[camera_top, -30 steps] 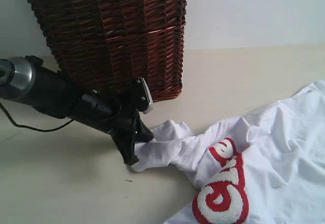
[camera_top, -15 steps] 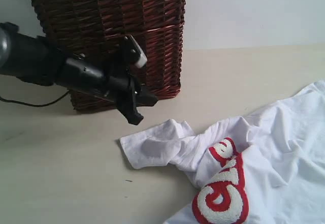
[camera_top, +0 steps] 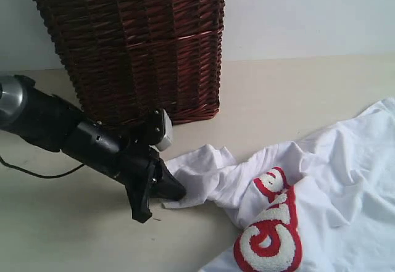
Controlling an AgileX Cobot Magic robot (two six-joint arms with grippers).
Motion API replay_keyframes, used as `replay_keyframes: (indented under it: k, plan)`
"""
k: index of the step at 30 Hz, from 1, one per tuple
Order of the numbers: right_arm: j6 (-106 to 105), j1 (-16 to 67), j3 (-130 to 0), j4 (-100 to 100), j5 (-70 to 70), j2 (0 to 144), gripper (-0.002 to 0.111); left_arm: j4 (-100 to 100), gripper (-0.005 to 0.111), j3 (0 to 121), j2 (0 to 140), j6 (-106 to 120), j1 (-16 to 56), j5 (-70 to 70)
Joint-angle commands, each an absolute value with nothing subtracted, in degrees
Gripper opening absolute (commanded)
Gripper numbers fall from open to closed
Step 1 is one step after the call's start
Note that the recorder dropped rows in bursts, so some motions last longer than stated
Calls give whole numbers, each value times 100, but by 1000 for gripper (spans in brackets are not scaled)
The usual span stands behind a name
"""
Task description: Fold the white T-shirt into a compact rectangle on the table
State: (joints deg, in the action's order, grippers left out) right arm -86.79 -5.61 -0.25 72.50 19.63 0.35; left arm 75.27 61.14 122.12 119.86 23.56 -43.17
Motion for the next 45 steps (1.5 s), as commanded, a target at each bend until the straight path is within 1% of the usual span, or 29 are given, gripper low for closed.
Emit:
replay_keyframes:
  k: [1, 4, 10, 15, 19, 23, 26, 27, 29, 32, 34, 40, 42, 43, 45]
  plan:
    - [-8678, -561, 0, 7242, 1984, 21, 29, 7567, 0, 6437, 12569, 12026, 2358, -3747]
    - [-8678, -561, 0, 7242, 1984, 21, 29, 7554, 0, 6737, 12705, 12026, 2401, -3151]
    - [-8678, -561, 0, 7242, 1984, 21, 29, 7553, 0, 7262, 12788, 12026, 2404, -2783]
    - [-8678, -561, 0, 7242, 1984, 21, 29, 7553, 0, 7228, 12610, 11918, 2404, -2635]
    - [-8678, -561, 0, 7242, 1984, 21, 29, 7553, 0, 6845, 11965, 11287, 2380, -3566]
    - [-8678, -561, 0, 7242, 1984, 21, 29, 7496, 0, 6331, 11250, 11007, 2380, -5423]
    - [-8678, -561, 0, 7242, 1984, 21, 29, 7263, 0, 5889, 11068, 10785, 2451, -6406]
    - [-8678, -561, 0, 7242, 1984, 21, 29, 7096, 0, 5731, 11068, 10795, 2493, -6470]
    - [-8678, -561, 0, 7253, 1984, 21, 29, 6937, 0, 5427, 11122, 10980, 2620, -6071]
    - [-8678, -561, 0, 7253, 1984, 21, 29, 7086, 0, 5078, 11283, 11570, 2835, -4840]
    - [-8678, -561, 0, 7253, 1984, 21, 29, 7160, 0, 5026, 11372, 11815, 2960, -4335]
    - [-8678, -561, 0, 7253, 1984, 21, 29, 7100, 0, 5026, 11363, 11798, 3136, -4896]
    - [-8678, -561, 0, 7243, 1984, 21, 29, 7058, 0, 5026, 11285, 11450, 3260, -5594]
    - [-8678, -561, 0, 7243, 1984, 21, 29, 7069, 0, 5026, 11254, 11065, 3392, -5993]
    - [-8678, -561, 0, 7243, 1984, 21, 29, 7082, 0, 5016, 11243, 10418, 3732, -6074]
